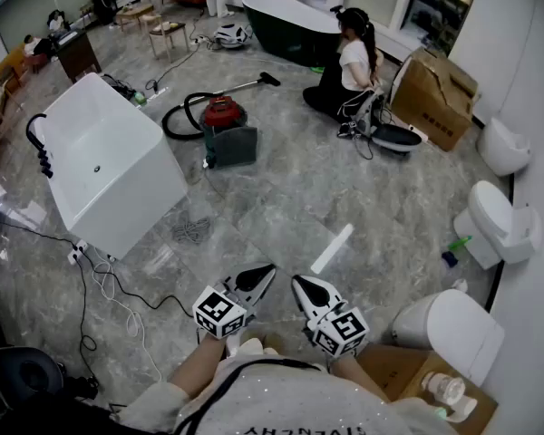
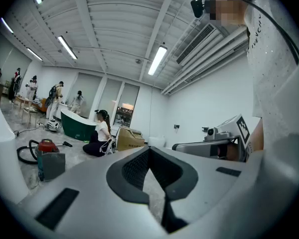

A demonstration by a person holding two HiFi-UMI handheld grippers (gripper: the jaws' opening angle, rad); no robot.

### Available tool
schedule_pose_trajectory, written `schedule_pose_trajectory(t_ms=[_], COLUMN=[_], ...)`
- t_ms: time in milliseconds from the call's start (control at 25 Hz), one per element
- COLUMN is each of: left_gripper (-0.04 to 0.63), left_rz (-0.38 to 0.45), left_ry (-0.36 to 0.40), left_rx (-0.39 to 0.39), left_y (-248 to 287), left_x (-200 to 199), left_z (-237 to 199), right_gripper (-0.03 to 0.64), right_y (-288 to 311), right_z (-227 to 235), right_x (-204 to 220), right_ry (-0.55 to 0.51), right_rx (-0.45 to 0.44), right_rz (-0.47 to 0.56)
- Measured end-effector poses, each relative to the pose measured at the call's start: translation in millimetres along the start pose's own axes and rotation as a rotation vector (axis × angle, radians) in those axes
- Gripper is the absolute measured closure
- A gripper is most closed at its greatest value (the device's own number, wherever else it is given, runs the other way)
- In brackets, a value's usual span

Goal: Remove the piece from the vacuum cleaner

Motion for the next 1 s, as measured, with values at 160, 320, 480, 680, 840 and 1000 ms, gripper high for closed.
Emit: schedule_pose_trajectory(t_ms=[160,320,480,680,840,1000], left_gripper=[0.575,0.575,0.574,0.575,0.575,0.575], left_rz=[-0.016,-0.03,-0.036,-0.055,-0.059,-0.076], left_ry=[-0.016,-0.022,-0.032,-0.035,-0.047,-0.062], left_rx=[0.016,0.074,0.144,0.245,0.273,0.289], left_y=[6,19,36,59,82,113], left_x=[8,11,12,16,20,26], left_z=[16,36,52,75,79,74], right_gripper=[0.603,0.603,0.603,0.603,0.603,0.603], right_y=[-18,-41,-61,-82,-88,-91], right_z=[1,9,19,32,44,70], right_x=[5,8,7,5,3,0], right_ry=[0.013,0.024,0.016,0.013,0.005,0.011], right_rx=[0.017,0.063,0.109,0.154,0.161,0.16], right_rz=[0.002,0.015,0.028,0.043,0.043,0.057])
Point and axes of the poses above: the fingertips, and each gripper's own axes: y forward along the fingers, z to its right, x out of its underside, the point moved 4 cm from there along -y, backward along the fingers, and after that the axes turned 10 degrees about -x, right-handed, at the moved point
